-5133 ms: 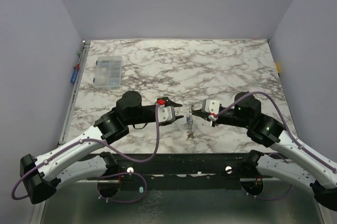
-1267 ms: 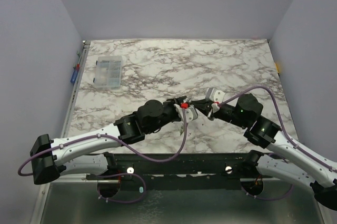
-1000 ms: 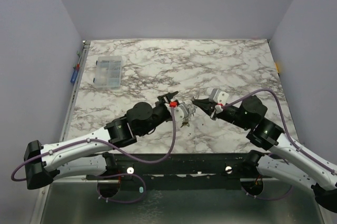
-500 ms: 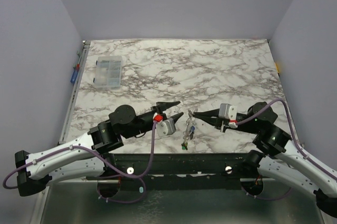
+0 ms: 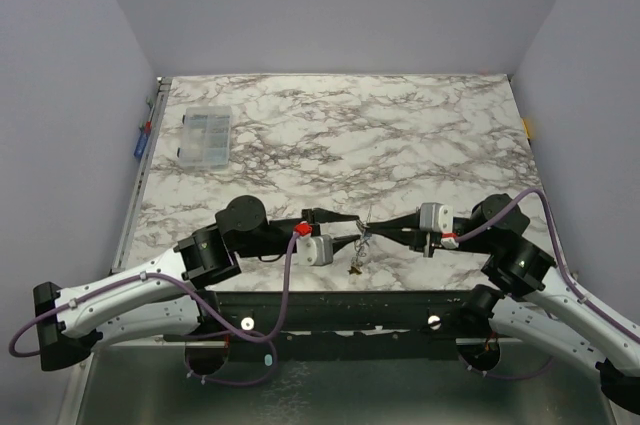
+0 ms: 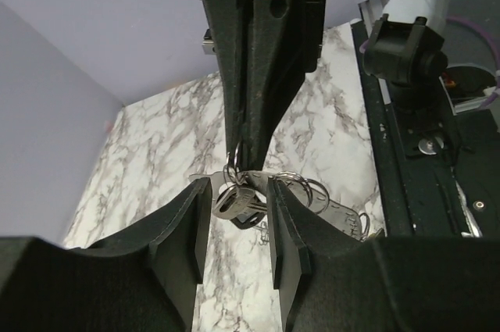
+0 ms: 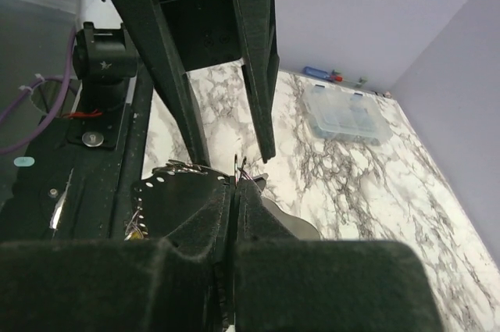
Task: Put the keys on the keyring
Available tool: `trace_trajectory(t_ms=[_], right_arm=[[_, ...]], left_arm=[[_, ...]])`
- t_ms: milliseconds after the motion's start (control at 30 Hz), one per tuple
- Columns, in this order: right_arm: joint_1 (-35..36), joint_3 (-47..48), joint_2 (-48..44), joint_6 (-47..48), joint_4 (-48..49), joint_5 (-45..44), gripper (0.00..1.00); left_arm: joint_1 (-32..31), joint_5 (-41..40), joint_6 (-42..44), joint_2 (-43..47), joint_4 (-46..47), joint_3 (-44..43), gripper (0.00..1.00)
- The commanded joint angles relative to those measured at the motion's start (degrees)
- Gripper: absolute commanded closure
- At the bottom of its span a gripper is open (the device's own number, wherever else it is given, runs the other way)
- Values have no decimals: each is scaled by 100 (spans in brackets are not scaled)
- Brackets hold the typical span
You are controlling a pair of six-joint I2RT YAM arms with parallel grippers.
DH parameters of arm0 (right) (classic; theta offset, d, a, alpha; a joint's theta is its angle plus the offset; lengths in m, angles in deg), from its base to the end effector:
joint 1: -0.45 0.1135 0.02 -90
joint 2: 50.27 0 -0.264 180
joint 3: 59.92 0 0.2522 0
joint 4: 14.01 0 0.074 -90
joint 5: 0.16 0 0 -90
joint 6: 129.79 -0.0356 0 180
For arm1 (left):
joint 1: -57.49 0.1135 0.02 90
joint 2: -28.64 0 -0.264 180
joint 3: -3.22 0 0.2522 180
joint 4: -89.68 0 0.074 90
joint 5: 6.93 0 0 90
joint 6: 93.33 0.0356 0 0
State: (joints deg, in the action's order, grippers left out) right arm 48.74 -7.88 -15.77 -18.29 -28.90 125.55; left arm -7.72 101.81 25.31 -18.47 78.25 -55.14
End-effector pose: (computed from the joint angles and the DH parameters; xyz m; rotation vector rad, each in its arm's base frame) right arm 0.0814 0.1226 0.3438 -1.2825 0.9477 0.8401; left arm 0.0715 -0.1822 0.3558 1.3513 0.9024 -0.7527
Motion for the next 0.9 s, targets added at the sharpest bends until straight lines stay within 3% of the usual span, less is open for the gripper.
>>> trace_trajectory(t_ms=[0,300,700,867], right_arm=[[13,273,-8,-20,121,157,99],[13,360,52,-3,-72,401,99],[13,409,97,-46,-23,669,99],[16,406,89,-67,42,727,100]], left_arm=[[48,582,-235,-142,-17,-260,60],[68,609,-146,-338,30,-241,63],[138,459,-59,-457,46,-251,79],[148,188,-158,-435,128,-201,79]])
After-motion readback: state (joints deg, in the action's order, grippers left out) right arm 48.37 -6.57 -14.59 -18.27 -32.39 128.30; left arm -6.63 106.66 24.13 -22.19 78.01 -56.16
